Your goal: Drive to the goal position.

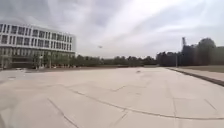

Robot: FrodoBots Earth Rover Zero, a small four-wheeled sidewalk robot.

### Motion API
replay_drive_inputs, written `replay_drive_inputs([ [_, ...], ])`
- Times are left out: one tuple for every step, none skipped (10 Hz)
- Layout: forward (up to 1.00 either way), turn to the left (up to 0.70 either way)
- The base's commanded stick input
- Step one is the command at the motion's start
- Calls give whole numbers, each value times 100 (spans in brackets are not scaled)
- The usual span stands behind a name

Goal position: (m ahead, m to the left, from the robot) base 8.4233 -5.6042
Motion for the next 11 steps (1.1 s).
replay_drive_inputs([
  [70, 0],
  [70, 0],
  [70, 0],
  [70, 0],
  [70, 0],
  [70, 0],
  [70, 0],
  [70, 0],
  [70, 0],
  [70, 0],
  [70, 0],
])
